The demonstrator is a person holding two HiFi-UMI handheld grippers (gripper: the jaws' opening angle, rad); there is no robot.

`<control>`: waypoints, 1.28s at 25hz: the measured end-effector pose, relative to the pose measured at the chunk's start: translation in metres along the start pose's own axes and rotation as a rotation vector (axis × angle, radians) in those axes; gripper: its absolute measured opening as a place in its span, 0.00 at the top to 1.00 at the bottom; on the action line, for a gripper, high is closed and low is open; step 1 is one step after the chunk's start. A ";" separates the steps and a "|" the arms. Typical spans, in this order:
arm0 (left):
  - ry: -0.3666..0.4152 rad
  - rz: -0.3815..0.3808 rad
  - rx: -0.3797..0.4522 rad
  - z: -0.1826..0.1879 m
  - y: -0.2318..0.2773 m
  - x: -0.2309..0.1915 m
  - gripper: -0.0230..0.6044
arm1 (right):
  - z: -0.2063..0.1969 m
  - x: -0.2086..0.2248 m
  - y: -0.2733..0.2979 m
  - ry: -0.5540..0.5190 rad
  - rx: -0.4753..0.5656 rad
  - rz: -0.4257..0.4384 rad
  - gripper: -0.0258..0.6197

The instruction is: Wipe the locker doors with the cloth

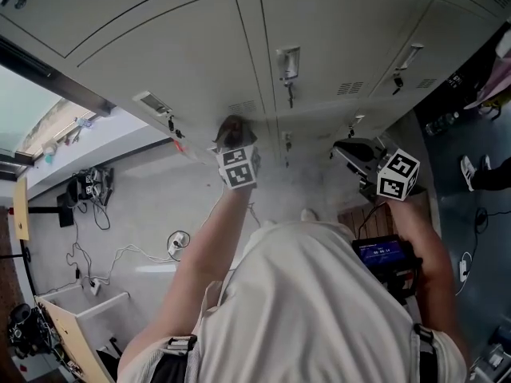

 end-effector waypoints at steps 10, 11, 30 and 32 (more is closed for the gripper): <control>0.100 -0.230 0.150 0.036 -0.015 0.087 0.90 | 0.007 0.023 -0.013 -0.016 0.016 0.056 0.93; 0.097 -0.226 0.162 0.036 -0.025 0.087 0.90 | 0.009 0.025 -0.010 -0.019 0.020 0.072 0.93; -0.025 -0.007 0.136 -0.023 -0.170 0.052 0.90 | -0.012 0.006 0.063 0.015 -0.043 0.430 0.93; -0.012 0.006 0.145 -0.021 -0.175 0.056 0.90 | -0.015 0.005 0.068 0.020 -0.051 0.449 0.93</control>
Point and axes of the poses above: the fingertips, and each gripper's own axes: y forward along the fingers, x to its right, z out of its top, the point moved 6 cm from there along -y, backward along the fingers
